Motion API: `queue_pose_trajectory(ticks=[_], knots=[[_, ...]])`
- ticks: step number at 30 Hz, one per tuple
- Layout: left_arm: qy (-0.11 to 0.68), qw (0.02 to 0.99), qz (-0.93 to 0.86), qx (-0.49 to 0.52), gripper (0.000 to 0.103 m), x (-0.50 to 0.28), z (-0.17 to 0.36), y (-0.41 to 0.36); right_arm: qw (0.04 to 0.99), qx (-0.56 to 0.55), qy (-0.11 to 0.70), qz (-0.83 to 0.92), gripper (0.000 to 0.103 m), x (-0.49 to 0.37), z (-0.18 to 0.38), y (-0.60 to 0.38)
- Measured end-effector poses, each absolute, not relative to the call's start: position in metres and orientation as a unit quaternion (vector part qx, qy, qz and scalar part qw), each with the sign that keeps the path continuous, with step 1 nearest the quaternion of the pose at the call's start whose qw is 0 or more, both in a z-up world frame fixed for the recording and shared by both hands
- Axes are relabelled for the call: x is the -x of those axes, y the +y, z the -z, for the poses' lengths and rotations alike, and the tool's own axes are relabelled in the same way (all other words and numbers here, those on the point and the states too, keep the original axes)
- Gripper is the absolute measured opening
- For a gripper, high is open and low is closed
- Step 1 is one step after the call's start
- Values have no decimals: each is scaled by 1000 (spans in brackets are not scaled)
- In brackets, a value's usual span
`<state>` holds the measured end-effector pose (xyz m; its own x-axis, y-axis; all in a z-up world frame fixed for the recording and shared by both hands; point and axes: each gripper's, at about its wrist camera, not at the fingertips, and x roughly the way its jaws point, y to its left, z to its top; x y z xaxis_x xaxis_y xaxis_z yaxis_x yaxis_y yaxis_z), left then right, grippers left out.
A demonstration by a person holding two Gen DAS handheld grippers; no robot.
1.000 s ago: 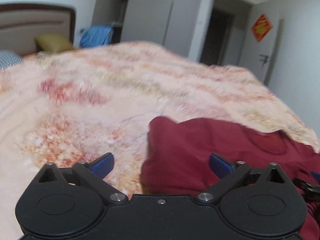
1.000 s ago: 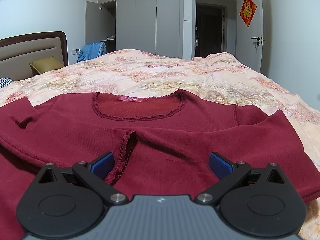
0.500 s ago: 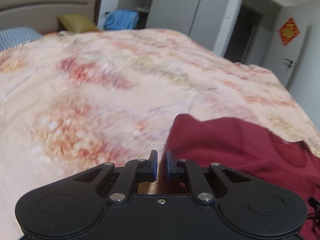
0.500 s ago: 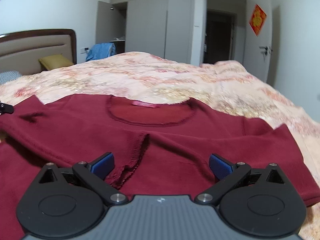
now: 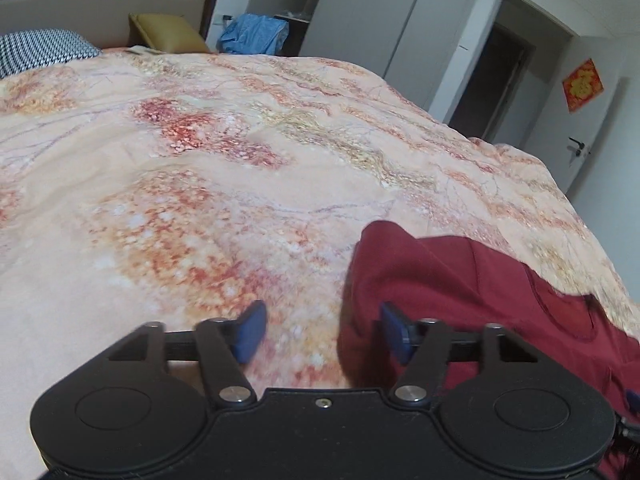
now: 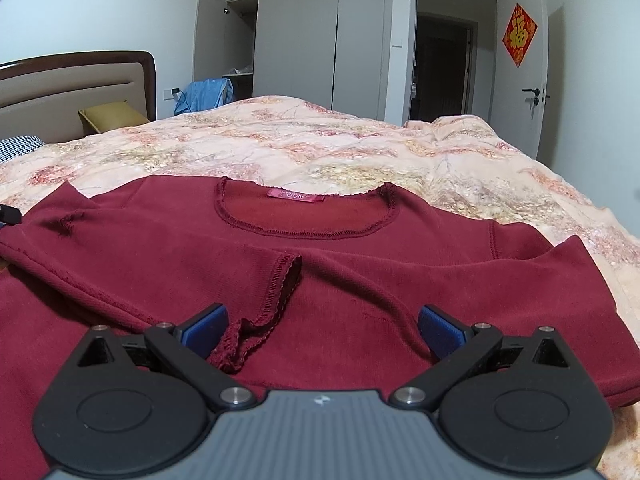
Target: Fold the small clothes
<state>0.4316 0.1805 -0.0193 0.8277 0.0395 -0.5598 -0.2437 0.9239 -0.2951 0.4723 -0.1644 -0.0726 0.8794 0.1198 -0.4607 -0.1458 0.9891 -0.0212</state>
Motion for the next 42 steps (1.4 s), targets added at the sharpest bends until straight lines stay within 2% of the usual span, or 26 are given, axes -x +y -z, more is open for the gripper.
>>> queue_pose_trajectory(ticks=[5, 7, 11, 15, 20, 25, 30, 31, 34, 36, 37, 38, 39, 40, 41, 42], knots=[[306, 940, -76, 133, 73, -416, 24, 168, 964, 27, 257, -68, 103, -454, 64, -172], [302, 941, -71, 136, 84, -406, 20, 163, 962, 32, 261, -77, 103, -437, 58, -176], [292, 948, -36, 122, 91, -374, 13, 144, 956, 100, 264, -79, 103, -389, 54, -181], [285, 953, 8, 99, 102, -332, 12, 121, 954, 122, 264, -71, 103, -333, 56, -201], [301, 948, 40, 95, 102, -280, 23, 99, 951, 83, 295, -37, 103, -272, 68, -231], [319, 942, 49, 92, 102, -237, 38, 86, 954, -20, 300, -17, 103, -223, 77, -262], [328, 939, 68, 75, 102, -208, 41, 74, 956, -33, 291, -4, 103, -192, 79, -272], [329, 938, 75, 76, 99, -203, 41, 72, 956, -41, 289, -8, 103, -187, 78, -273], [337, 934, 83, 87, 91, -193, 38, 69, 955, -54, 290, -30, 91, -178, 76, -273], [339, 933, 80, 91, 83, -189, 37, 70, 956, -51, 287, -40, 75, -171, 72, -269], [340, 933, 77, 92, 78, -187, 36, 70, 956, -51, 285, -42, 71, -169, 71, -265], [341, 932, 74, 95, 75, -185, 35, 71, 956, -52, 284, -44, 62, -167, 71, -263], [343, 931, 71, 100, 67, -184, 35, 73, 956, -56, 283, -46, 53, -164, 70, -262], [345, 930, 69, 106, 56, -183, 34, 75, 956, -61, 283, -48, 49, -161, 69, -261], [348, 928, 68, 114, 49, -182, 33, 77, 955, -67, 284, -49, 37, -159, 69, -260], [351, 926, 69, 123, 34, -181, 33, 79, 955, -71, 284, -51, 23, -157, 68, -260]])
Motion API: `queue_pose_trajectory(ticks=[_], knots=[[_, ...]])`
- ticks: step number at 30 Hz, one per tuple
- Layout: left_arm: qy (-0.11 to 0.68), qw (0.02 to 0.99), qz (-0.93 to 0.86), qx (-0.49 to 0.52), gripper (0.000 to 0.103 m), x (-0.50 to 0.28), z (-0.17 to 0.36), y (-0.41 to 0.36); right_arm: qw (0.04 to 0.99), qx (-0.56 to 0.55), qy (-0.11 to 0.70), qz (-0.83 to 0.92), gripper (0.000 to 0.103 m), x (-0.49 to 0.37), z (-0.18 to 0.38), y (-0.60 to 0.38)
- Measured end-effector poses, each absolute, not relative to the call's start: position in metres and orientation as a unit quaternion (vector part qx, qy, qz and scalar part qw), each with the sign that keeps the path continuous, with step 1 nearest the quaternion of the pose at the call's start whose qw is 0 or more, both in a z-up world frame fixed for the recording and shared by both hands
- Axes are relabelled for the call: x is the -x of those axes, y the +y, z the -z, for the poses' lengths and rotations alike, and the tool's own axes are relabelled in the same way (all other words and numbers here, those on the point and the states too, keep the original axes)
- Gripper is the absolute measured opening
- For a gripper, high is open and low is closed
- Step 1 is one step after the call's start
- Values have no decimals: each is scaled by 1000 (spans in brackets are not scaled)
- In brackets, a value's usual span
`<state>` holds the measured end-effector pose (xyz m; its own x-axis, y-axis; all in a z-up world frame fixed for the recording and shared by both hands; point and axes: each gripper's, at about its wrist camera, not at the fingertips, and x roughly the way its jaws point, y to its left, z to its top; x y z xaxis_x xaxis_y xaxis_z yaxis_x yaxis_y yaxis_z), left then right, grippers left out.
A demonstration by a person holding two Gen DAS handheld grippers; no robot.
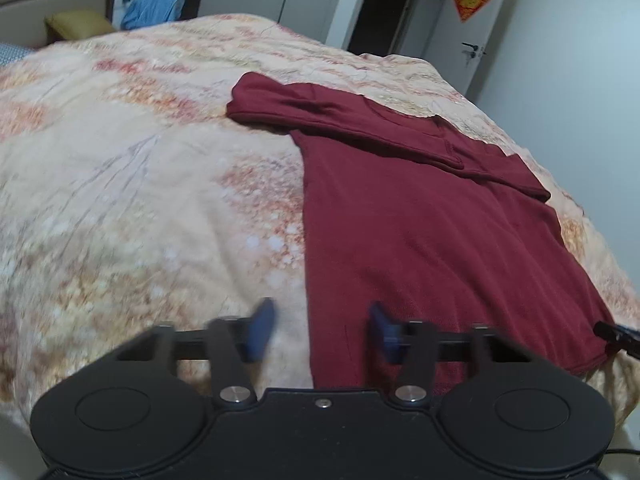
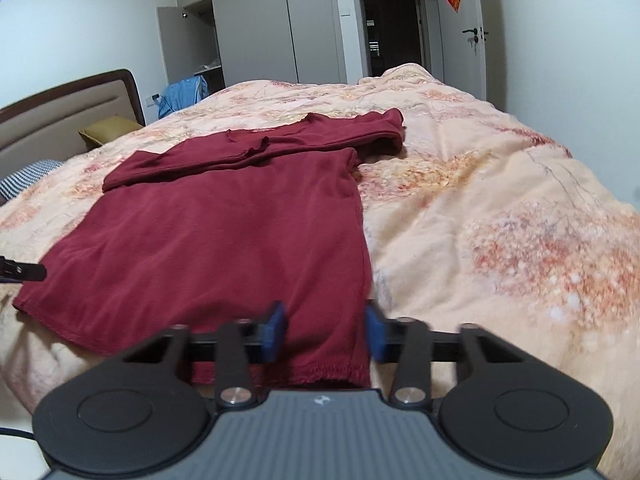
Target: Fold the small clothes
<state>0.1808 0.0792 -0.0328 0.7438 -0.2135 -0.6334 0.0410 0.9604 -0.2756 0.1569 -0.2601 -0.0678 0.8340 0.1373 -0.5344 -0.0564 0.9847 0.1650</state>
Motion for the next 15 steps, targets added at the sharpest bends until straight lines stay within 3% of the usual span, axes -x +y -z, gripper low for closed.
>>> queue_pose_trajectory(ticks=[1, 3, 15], knots=[[354, 923, 74, 134, 21, -180, 32, 82, 955, -77, 283, -53, 19, -154, 67, -261], [359, 915, 86, 160, 7, -179, 32, 86, 955, -78, 279, -58, 10, -151, 63, -260], [323, 932, 66, 151, 3, -147, -9, 86, 964, -71, 236, -99, 6, -111, 11, -272]])
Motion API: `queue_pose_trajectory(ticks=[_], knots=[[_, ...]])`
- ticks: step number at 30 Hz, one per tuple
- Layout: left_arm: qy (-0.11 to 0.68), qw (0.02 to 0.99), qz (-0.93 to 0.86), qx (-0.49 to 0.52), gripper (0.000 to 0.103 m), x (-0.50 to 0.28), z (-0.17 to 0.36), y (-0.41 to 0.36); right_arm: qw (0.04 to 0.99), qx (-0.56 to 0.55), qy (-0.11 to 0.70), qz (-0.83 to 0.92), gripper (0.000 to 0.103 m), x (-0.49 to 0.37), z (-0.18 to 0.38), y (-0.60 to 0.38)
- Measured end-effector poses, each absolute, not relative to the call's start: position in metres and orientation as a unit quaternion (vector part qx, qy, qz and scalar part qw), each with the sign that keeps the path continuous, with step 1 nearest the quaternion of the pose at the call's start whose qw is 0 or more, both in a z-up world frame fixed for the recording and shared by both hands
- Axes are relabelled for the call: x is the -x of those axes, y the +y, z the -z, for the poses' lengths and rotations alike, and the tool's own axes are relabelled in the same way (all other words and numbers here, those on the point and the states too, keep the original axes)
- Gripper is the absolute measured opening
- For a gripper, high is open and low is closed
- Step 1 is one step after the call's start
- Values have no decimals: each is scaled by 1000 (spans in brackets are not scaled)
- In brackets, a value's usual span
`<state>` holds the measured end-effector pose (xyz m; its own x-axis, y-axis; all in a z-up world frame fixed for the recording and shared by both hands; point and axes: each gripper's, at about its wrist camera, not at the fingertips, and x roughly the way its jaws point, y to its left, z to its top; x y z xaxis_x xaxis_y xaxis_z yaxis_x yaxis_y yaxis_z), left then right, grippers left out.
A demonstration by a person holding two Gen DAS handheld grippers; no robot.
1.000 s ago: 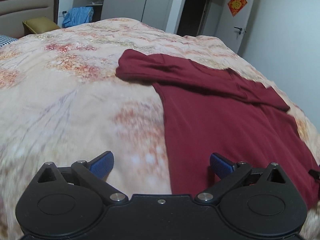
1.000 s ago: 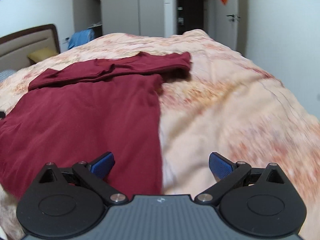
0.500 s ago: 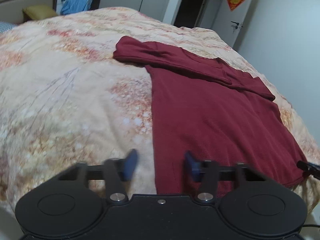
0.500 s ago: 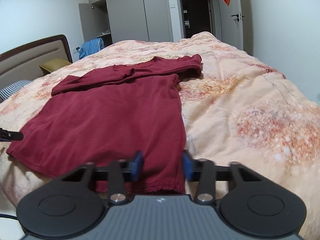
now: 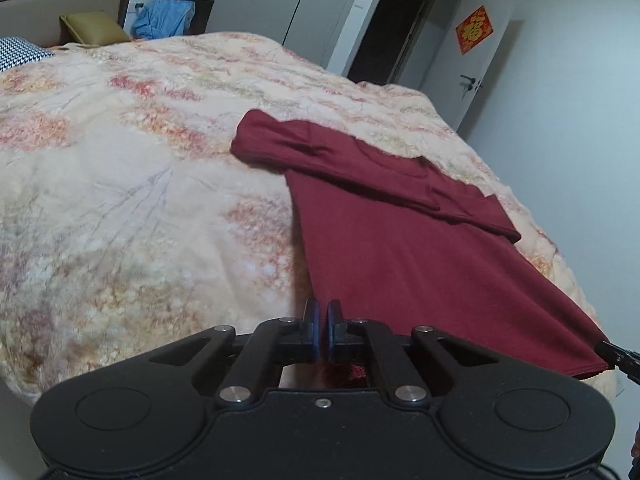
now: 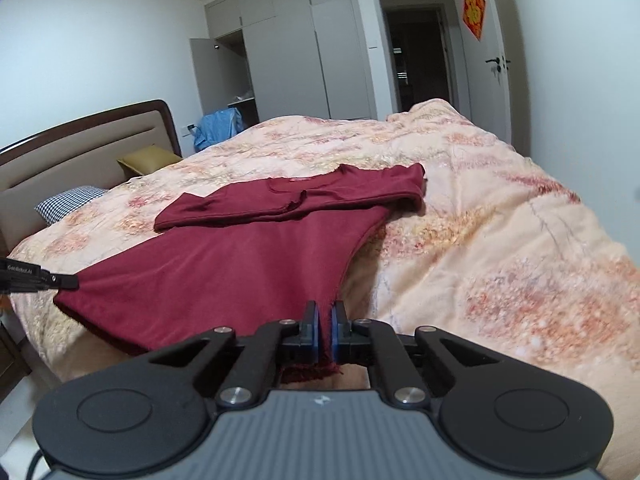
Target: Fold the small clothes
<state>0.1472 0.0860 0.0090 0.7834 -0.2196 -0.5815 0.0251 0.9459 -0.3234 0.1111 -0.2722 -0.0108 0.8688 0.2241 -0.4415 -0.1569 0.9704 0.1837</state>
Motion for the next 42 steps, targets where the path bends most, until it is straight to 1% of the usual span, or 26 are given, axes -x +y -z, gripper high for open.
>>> queue_pose_trajectory(ticks=[6, 8, 9, 11, 12, 13, 14, 15, 16, 17, 18, 19, 20, 21, 25, 29, 33, 38, 42], knots=[[360, 921, 46, 138, 5, -157, 19, 85, 959, -28, 272, -80, 7, -121, 32, -263], [363, 921, 45, 138, 11, -157, 22, 86, 957, -7, 280, -78, 8, -121, 38, -258], [365, 920, 43, 137, 17, -157, 23, 86, 956, 4, 282, -77, 8, -121, 41, -256], [364, 921, 43, 135, 25, -157, 24, 86, 955, 27, 285, -76, 12, -122, 43, -252], [363, 921, 45, 133, 34, -157, 23, 85, 955, 38, 284, -77, 21, -121, 44, -250], [361, 922, 45, 130, 47, -157, 22, 84, 955, 49, 282, -77, 28, -121, 46, -248], [358, 925, 44, 124, 54, -156, 21, 83, 955, 59, 278, -79, 48, -121, 46, -246], [354, 927, 40, 117, 68, -156, 20, 81, 956, 69, 274, -84, 67, -121, 46, -243], [349, 930, 36, 108, 76, -156, 18, 78, 956, 79, 266, -90, 72, -120, 46, -240], [344, 933, 35, 97, 78, -155, 16, 75, 957, 89, 256, -100, 76, -119, 45, -236], [340, 936, 36, 86, 83, -155, 14, 71, 957, 101, 247, -114, 79, -117, 45, -232], [336, 938, 39, 76, 90, -155, 13, 68, 955, 116, 240, -128, 82, -116, 44, -226], [333, 940, 40, 68, 95, -155, 12, 64, 953, 135, 233, -141, 87, -116, 45, -219], [329, 942, 40, 60, 102, -155, 11, 61, 949, 157, 226, -153, 87, -114, 47, -212], [321, 945, 52, 35, 102, -158, 11, 45, 925, 250, 209, -196, 87, -114, 60, -177], [321, 944, 67, 23, 102, -163, 12, 32, 907, 297, 207, -216, 87, -121, 75, -150], [306, 948, 92, 0, 102, -160, 11, 21, 887, 358, 201, -209, 87, -124, 94, -126], [282, 949, 136, -43, 102, -149, 12, 5, 883, 391, 162, -203, 87, -119, 102, -111], [269, 947, 169, -50, 102, -139, 15, 1, 897, 377, 127, -193, 87, -116, 94, -112]])
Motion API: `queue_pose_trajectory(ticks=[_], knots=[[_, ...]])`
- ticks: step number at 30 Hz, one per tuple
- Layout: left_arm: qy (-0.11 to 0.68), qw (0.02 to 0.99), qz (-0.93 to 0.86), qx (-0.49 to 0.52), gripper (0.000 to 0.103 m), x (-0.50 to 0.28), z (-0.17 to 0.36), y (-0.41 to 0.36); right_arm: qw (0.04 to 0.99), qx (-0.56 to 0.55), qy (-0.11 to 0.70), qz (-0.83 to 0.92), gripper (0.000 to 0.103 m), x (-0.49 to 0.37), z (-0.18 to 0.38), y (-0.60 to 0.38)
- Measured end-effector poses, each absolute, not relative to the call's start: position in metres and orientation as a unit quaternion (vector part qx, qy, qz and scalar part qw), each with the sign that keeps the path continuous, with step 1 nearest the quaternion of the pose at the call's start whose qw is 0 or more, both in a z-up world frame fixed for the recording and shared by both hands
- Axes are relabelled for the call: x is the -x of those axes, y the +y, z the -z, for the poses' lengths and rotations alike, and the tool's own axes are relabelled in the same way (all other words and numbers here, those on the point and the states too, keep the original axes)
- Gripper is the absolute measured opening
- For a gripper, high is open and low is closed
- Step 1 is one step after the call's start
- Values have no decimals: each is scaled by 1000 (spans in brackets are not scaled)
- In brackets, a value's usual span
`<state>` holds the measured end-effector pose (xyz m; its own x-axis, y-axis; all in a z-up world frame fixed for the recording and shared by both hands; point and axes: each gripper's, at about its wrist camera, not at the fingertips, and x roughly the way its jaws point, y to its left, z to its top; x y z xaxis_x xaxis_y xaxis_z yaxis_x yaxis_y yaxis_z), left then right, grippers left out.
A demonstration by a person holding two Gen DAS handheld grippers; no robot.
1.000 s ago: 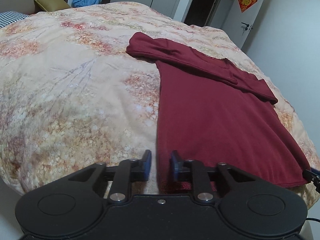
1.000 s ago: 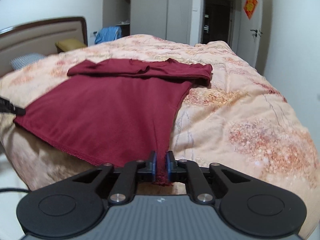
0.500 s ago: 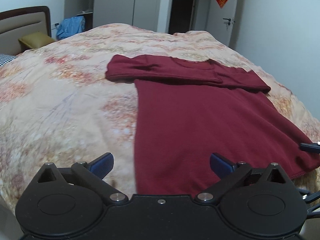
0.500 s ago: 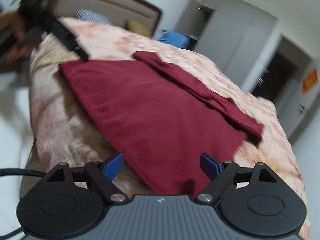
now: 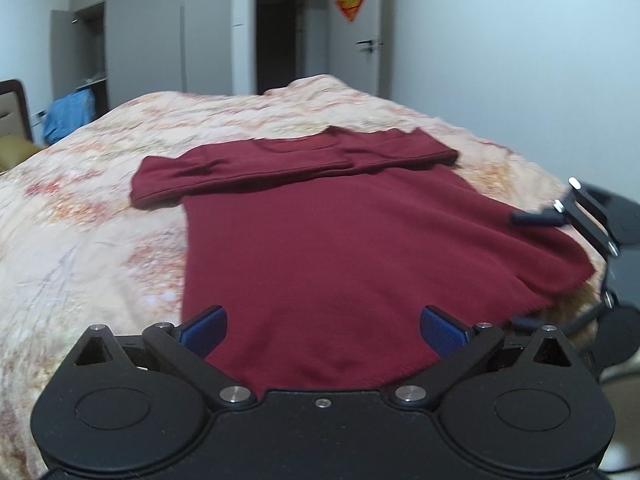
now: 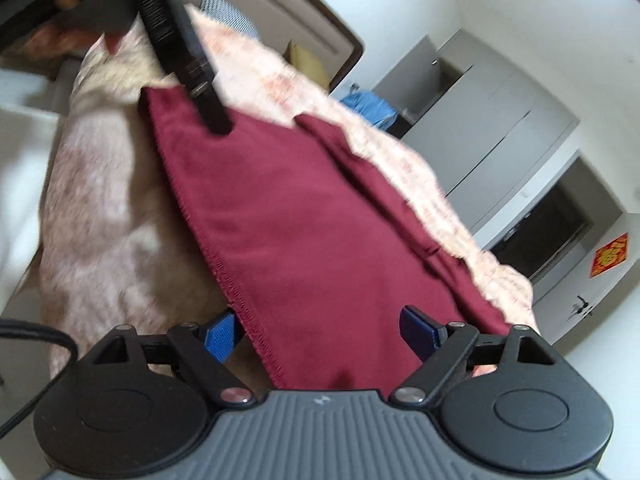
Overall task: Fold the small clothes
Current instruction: 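Move both grippers to the hem corners of the shirt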
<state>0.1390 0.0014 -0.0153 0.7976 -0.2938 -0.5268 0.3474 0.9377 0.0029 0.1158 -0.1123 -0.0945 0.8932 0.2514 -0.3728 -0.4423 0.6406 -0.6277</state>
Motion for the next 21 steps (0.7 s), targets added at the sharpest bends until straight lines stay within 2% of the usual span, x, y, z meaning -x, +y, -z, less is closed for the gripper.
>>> queue_pose_trajectory(ticks=[13, 19, 21], knots=[[264, 933, 174, -171, 102, -124, 49, -30, 943, 203, 152, -217, 92, -144, 43, -149], [242, 928, 127, -252, 102, -130, 62, -47, 946, 188, 159, -211, 92, -152, 43, -155], [237, 929, 114, -261, 99, -132, 61, -44, 947, 186, 160, -208, 92, -152, 44, -156]])
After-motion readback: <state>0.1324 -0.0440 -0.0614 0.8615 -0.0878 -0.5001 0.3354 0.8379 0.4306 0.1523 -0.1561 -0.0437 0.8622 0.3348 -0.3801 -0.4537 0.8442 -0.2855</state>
